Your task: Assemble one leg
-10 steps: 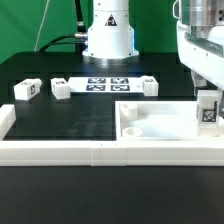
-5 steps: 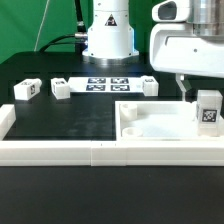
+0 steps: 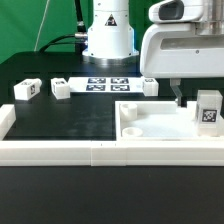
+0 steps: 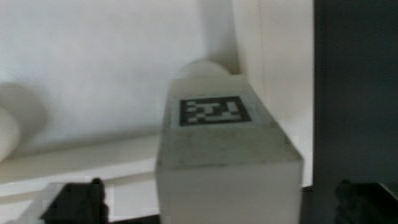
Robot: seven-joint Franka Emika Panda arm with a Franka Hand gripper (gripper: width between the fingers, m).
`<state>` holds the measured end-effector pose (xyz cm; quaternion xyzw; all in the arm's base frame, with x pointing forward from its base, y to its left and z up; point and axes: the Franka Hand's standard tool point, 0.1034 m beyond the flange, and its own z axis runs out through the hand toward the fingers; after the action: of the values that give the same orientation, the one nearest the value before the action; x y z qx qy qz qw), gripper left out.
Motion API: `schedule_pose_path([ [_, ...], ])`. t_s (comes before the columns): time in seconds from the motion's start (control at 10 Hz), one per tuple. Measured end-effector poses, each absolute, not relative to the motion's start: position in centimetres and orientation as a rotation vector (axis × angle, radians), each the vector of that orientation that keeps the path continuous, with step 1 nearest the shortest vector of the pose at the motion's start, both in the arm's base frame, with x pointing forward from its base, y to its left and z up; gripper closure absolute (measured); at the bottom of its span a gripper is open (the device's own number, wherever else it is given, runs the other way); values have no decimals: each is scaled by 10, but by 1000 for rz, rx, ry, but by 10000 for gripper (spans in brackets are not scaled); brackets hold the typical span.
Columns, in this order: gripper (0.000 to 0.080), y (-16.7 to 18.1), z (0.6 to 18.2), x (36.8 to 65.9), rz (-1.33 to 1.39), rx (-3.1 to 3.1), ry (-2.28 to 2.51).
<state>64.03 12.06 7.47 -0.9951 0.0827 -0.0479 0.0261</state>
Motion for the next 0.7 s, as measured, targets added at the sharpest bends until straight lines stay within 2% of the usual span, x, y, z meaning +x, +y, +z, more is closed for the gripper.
schedule_pose_path([
  [0.1, 284, 120, 75, 640, -148, -3075, 257],
  [0.2, 284, 120, 75, 640, -148, -3075, 257],
  [0.3, 423, 120, 75, 640, -148, -3075, 257],
  [0.4, 508, 119, 75, 641, -149, -3076, 259],
  [0.7, 508, 117, 75, 641, -143, -3060, 371],
])
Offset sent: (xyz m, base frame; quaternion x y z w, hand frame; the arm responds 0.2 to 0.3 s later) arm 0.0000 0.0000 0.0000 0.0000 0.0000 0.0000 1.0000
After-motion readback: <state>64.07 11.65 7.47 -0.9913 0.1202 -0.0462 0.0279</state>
